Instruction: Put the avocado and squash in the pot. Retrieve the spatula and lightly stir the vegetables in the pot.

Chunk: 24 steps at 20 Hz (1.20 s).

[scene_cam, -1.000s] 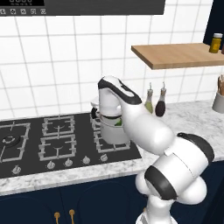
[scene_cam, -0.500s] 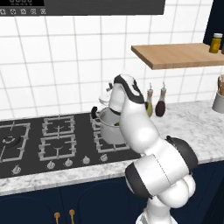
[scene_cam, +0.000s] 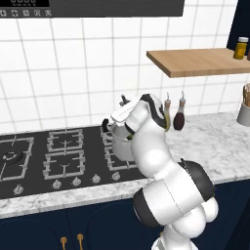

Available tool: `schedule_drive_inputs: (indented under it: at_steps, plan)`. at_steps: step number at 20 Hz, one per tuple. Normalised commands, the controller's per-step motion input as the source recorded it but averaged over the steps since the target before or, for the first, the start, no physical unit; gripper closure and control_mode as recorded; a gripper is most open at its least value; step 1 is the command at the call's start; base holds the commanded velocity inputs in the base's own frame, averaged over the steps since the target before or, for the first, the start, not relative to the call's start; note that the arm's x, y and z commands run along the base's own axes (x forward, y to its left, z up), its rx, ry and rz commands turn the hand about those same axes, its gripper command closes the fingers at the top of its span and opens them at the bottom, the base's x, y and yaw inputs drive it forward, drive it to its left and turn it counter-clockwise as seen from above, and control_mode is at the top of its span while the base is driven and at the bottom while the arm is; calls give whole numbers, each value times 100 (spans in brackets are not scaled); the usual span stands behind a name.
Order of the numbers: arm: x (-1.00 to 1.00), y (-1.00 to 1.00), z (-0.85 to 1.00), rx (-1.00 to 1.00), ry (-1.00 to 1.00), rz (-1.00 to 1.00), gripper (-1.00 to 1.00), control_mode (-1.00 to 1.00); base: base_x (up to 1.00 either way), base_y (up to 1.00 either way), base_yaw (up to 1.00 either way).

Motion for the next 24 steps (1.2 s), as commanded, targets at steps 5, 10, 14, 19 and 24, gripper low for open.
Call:
schedule_drive_inputs:
  at_steps: [5,10,14,19,24]
  plan:
    - [-65,0,-2,7,3,-2,100,-100,0,0,0]
    - [-42,0,66,14,25,-8,100,-100,0,0,0]
    - [-3,0,63,10,20,-4,100,-100,0,0,0]
    - [15,-24,-26,5,-2,4,100,-100,0,0,0]
    - [0,-20,-96,0,-2,8,100,-100,0,0,0]
